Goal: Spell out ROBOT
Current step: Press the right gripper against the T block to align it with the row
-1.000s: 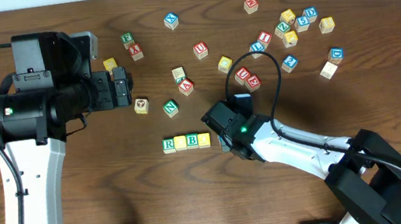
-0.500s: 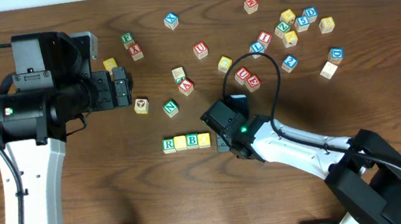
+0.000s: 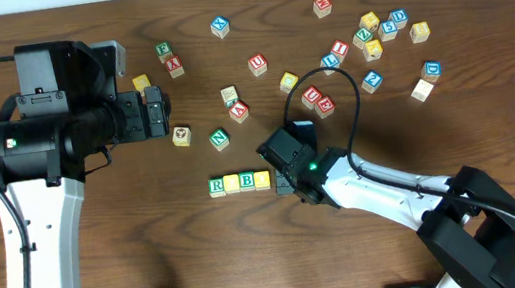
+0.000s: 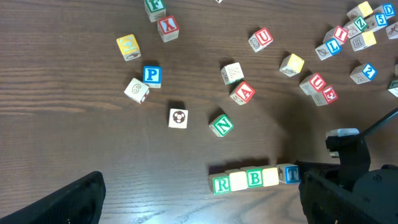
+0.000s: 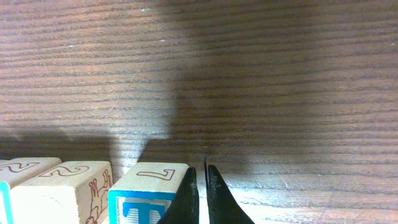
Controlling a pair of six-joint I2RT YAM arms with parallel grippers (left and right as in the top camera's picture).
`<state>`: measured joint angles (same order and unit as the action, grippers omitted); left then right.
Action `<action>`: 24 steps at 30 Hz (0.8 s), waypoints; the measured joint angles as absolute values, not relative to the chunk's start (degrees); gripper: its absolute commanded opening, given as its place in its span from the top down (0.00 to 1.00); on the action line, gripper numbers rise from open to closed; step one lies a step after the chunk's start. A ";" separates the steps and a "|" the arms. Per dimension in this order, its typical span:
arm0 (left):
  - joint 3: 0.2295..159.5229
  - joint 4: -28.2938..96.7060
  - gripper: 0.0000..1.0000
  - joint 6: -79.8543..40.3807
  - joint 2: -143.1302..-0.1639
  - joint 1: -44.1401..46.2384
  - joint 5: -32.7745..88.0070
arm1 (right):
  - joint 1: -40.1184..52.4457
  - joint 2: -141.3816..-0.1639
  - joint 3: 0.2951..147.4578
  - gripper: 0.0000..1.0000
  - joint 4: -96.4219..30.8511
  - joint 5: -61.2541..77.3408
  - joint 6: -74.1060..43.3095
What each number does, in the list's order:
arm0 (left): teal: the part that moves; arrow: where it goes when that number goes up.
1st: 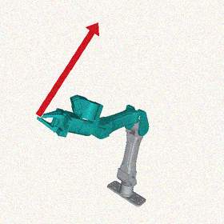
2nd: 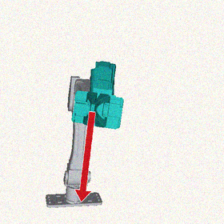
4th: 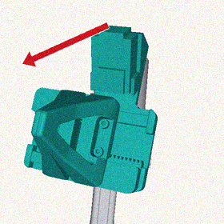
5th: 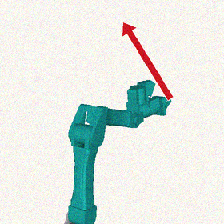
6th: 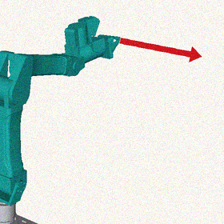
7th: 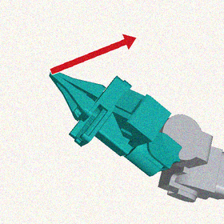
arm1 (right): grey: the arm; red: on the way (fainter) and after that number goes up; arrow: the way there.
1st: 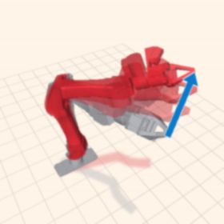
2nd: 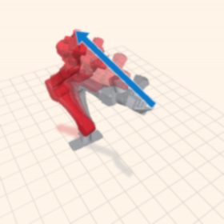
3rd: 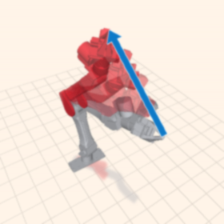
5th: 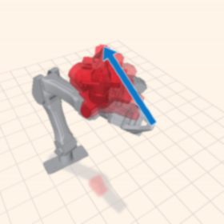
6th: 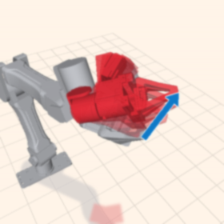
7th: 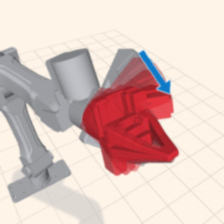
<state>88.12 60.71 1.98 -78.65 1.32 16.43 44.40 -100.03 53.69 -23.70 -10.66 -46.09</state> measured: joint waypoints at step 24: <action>88.12 60.71 0.02 1.98 -78.65 1.32 16.43 | 46.37 -100.03 53.69 0.99 -21.69 -11.62 -46.02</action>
